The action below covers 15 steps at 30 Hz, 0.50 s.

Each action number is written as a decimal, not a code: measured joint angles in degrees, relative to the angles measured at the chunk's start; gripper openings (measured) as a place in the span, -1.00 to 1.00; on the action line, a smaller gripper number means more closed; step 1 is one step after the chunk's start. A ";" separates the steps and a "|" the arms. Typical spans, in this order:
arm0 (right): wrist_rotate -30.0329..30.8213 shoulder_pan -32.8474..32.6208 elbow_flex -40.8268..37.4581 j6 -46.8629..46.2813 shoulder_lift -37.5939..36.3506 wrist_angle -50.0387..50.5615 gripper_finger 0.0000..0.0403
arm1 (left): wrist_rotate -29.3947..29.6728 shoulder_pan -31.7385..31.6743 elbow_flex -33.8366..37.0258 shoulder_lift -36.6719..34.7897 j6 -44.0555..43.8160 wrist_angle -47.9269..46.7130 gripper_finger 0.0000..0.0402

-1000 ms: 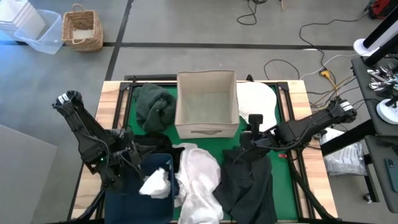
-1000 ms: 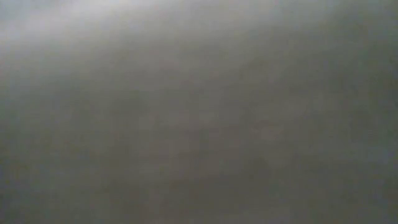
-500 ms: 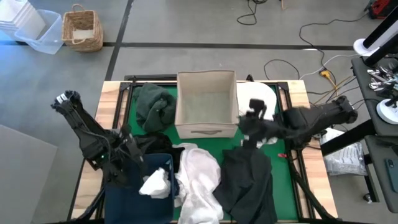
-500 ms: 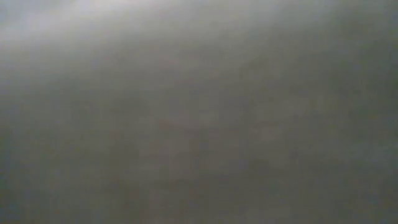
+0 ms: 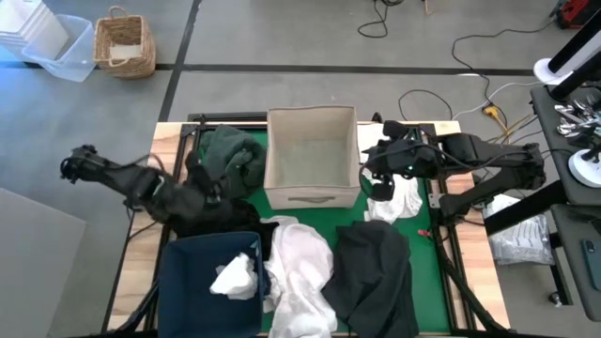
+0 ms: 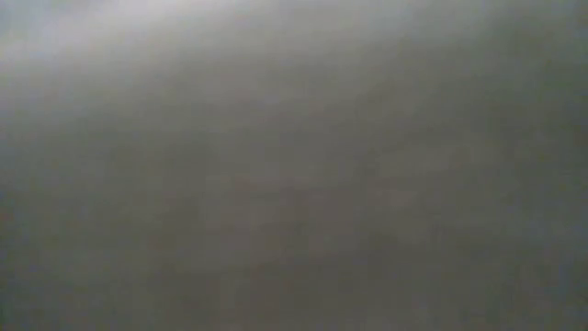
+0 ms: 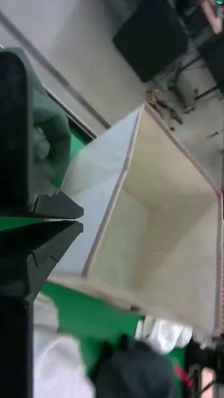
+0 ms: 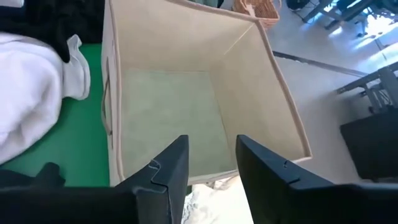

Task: Sort clothes
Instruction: Put the green polo shirt into the brown laundry bin

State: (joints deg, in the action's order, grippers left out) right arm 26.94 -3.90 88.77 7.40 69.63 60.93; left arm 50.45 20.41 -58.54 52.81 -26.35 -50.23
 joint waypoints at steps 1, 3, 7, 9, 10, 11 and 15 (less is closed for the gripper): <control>0.00 0.00 0.00 -0.11 -0.02 0.02 -0.36 | -2.33 -2.77 0.00 -0.61 1.35 0.79 -1.00; -0.05 0.00 -0.02 0.13 0.01 -0.01 -0.35 | -7.40 -8.64 0.00 -1.28 4.87 1.89 -1.00; -0.13 0.00 -0.08 0.17 -0.02 -0.15 -0.32 | -18.36 -19.81 0.00 -1.02 12.84 3.38 -1.00; -0.13 0.00 -0.14 0.13 -0.02 -0.15 -0.32 | -23.57 -25.31 0.00 -0.55 15.65 4.43 -1.00; -0.15 0.00 -0.16 0.13 -0.02 -0.17 -0.32 | -26.61 -28.11 0.00 -0.23 16.40 4.69 -1.00; -0.13 0.00 -0.17 0.13 -0.02 -0.17 -0.33 | -30.31 -30.90 0.00 0.17 16.73 4.79 -1.00; -0.15 -0.02 -0.56 0.10 -0.02 -0.20 -0.37 | -42.80 -41.29 0.00 2.32 16.68 4.57 -1.00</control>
State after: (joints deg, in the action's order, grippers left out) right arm 26.79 -3.92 88.22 7.50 69.60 60.73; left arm 7.65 -20.88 -58.54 55.13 -9.67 -45.65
